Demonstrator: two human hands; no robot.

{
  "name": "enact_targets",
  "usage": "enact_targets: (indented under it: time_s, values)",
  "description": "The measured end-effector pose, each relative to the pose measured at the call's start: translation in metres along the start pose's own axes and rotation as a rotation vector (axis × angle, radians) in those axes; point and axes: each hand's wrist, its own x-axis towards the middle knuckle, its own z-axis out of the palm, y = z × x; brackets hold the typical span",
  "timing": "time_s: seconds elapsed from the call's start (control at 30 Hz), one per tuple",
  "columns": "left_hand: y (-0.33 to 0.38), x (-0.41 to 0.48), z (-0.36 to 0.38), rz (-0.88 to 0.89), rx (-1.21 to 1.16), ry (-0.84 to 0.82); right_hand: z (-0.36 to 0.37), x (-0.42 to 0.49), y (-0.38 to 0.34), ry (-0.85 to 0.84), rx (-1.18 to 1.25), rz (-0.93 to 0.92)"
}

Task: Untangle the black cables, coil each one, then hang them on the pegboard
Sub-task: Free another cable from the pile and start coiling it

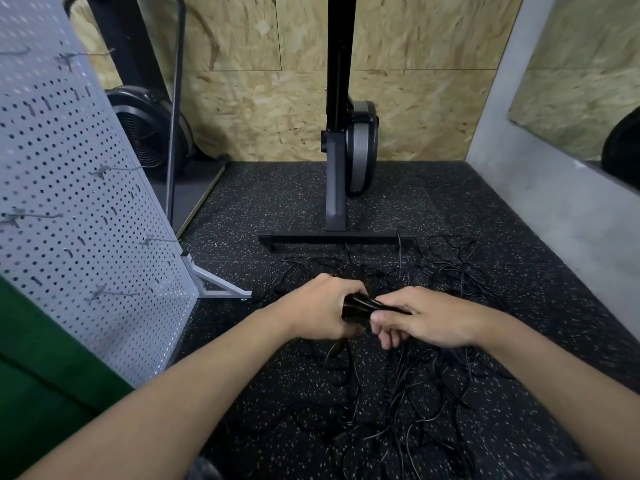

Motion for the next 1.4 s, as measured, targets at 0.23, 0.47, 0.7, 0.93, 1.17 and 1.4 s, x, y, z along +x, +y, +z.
enact_targets:
  time_s: [0.23, 0.47, 0.7, 0.93, 1.17, 1.4]
  values:
    - [0.008, 0.003, 0.003, -0.119, 0.052, -0.005, 0.004, 0.002, -0.004, -0.076, -0.093, 0.055]
    - [0.017, 0.009, -0.002, -0.245, 0.211, 0.109, 0.012, 0.007, -0.003, 0.070, -0.254, 0.050]
    - [-0.017, -0.001, 0.005, -0.154, -0.292, 0.139, 0.005, 0.005, 0.011, 0.225, -0.214, -0.014]
    - [-0.020, -0.004, 0.004, -0.390, -0.736, 0.231, -0.004, 0.003, 0.014, 0.421, -0.103, 0.016]
    - [-0.010, 0.000, 0.011, -0.345, -0.897, 0.165, 0.001, 0.003, 0.007, 0.397, -0.040, -0.063]
    - [0.016, 0.005, -0.001, -0.387, -1.253, 0.395, 0.009, 0.019, 0.021, 0.536, 0.008, 0.068]
